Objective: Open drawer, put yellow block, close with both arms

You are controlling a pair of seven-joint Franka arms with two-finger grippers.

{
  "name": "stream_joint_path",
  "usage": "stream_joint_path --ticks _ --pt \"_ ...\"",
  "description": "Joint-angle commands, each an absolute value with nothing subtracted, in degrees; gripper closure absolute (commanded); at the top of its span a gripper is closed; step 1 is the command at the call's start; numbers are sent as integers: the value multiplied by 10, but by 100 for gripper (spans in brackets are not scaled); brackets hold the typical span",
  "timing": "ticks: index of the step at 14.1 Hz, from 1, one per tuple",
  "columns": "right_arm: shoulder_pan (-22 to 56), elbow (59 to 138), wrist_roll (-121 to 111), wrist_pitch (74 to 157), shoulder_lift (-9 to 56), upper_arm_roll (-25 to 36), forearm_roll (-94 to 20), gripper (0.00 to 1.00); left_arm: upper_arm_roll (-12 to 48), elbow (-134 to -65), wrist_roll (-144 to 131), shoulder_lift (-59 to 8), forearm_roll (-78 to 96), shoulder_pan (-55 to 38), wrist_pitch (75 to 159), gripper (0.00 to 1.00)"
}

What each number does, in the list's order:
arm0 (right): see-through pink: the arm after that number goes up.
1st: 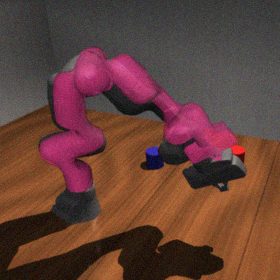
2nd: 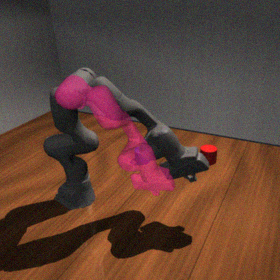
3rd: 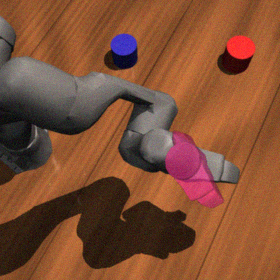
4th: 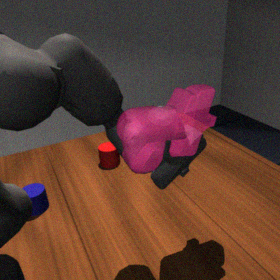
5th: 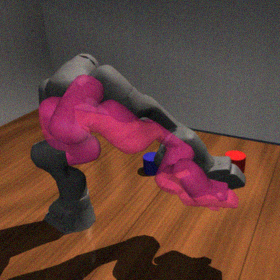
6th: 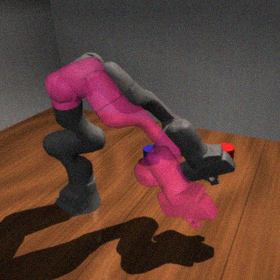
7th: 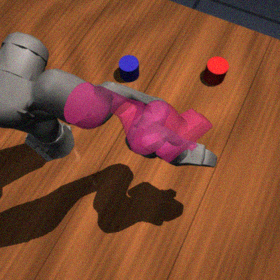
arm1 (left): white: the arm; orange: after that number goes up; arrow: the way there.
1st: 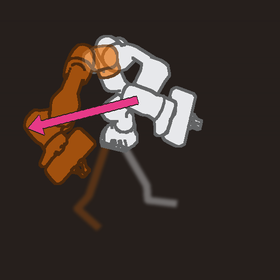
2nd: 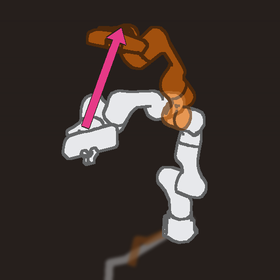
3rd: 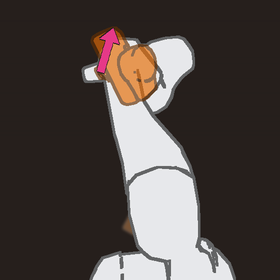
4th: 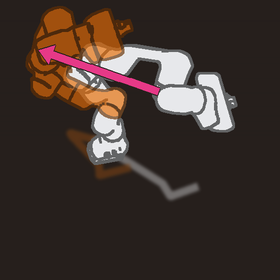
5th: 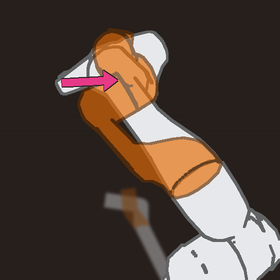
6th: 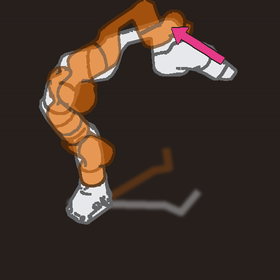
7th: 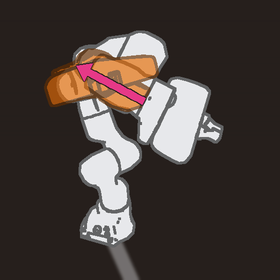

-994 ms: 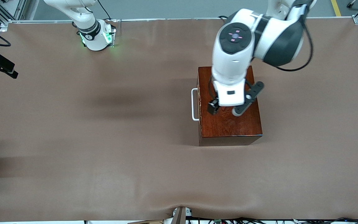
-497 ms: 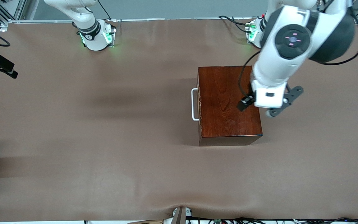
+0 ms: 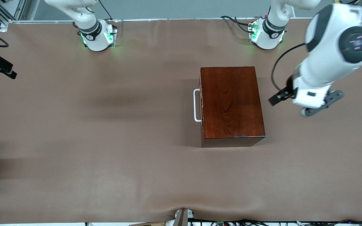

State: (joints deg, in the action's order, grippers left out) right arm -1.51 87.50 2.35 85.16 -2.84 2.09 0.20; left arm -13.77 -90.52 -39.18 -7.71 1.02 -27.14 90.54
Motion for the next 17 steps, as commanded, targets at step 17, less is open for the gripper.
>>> stream_joint_path --ticks 17 --pt "-27 863 20 843 -25 14 -11 0 66 -922 -48 22 -21 16 852 0"
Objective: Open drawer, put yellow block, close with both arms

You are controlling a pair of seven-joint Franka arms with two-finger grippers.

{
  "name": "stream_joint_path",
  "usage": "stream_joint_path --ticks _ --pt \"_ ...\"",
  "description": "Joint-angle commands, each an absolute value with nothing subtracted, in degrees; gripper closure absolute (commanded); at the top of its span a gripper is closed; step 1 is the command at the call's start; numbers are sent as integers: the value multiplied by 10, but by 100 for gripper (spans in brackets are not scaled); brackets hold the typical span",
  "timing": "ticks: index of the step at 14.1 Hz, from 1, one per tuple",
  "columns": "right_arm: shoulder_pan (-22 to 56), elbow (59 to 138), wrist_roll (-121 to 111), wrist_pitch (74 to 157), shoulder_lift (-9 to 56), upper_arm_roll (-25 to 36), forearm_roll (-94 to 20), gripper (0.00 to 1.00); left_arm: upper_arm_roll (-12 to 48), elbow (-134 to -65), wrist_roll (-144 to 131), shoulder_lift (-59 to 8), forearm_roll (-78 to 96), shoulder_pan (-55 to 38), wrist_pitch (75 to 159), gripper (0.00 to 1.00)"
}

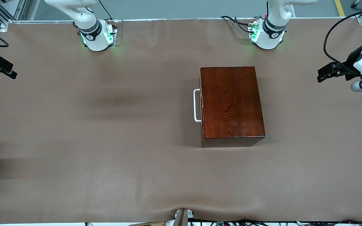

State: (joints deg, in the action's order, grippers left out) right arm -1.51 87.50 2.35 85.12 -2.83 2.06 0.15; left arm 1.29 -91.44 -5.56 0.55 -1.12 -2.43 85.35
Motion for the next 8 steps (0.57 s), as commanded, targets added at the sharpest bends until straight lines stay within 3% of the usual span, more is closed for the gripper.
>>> stream_joint_path --ticks 1,8 --pt "-27 863 20 843 -25 14 -11 0 79 -924 -48 25 -21 26 853 0" --pt "-27 863 20 843 -25 14 -11 0 82 -955 -20 76 -20 35 858 0"
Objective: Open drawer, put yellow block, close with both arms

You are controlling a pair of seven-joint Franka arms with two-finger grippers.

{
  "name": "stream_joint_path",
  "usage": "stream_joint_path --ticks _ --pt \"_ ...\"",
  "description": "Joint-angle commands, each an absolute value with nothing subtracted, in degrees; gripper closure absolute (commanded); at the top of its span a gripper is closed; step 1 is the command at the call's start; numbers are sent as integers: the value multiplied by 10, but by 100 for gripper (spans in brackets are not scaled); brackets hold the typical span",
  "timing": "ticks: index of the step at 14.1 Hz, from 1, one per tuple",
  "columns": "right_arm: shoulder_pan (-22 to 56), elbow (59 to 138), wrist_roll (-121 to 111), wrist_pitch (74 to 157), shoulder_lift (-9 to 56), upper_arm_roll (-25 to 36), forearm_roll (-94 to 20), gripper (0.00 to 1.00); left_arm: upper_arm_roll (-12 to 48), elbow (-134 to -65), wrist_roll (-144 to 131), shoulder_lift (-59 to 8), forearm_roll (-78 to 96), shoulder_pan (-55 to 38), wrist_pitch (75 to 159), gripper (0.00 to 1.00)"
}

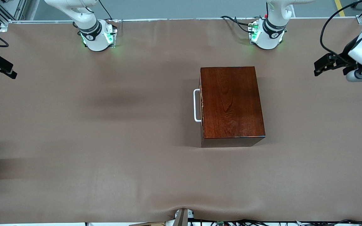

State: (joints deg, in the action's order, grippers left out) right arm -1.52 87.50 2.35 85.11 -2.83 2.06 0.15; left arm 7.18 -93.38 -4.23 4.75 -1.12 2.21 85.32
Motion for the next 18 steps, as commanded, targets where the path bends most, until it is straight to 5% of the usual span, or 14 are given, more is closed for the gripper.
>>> stream_joint_path --ticks 1,18 --pt "-27 863 20 843 -25 14 -11 0 82 -954 -22 77 -20 34 857 0" --pt "-28 863 20 843 -25 14 -11 0 81 -899 -31 58 -13 30 825 0"
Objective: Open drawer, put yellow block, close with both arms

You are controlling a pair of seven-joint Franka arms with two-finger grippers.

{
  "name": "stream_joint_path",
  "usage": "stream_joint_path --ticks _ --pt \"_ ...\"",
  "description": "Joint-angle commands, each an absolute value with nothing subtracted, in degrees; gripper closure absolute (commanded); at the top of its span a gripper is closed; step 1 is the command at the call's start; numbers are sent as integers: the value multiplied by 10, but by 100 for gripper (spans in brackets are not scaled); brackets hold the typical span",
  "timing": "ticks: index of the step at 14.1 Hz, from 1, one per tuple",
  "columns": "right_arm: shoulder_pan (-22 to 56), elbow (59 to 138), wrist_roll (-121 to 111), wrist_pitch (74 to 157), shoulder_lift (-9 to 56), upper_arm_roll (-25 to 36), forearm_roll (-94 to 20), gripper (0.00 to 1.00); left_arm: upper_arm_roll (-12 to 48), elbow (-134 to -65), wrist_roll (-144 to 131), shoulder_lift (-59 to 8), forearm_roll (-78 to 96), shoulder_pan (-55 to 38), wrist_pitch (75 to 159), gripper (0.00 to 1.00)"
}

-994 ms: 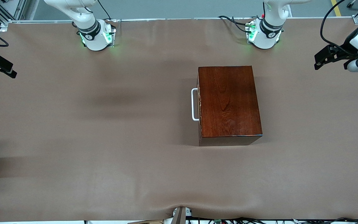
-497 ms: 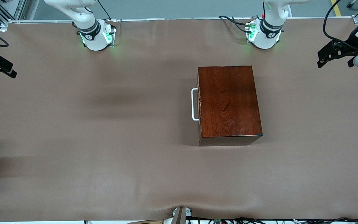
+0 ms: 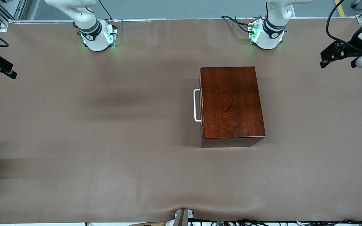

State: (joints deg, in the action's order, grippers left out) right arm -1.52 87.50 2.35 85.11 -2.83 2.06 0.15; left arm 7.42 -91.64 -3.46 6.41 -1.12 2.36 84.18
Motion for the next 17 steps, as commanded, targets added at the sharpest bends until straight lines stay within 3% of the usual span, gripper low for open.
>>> stream_joint_path --ticks 1,17 --pt "-28 863 20 843 -25 14 -11 0 81 -899 -32 58 -13 30 823 0" --pt "-28 863 20 842 -25 14 -11 0 82 -899 -46 59 -12 30 812 0"
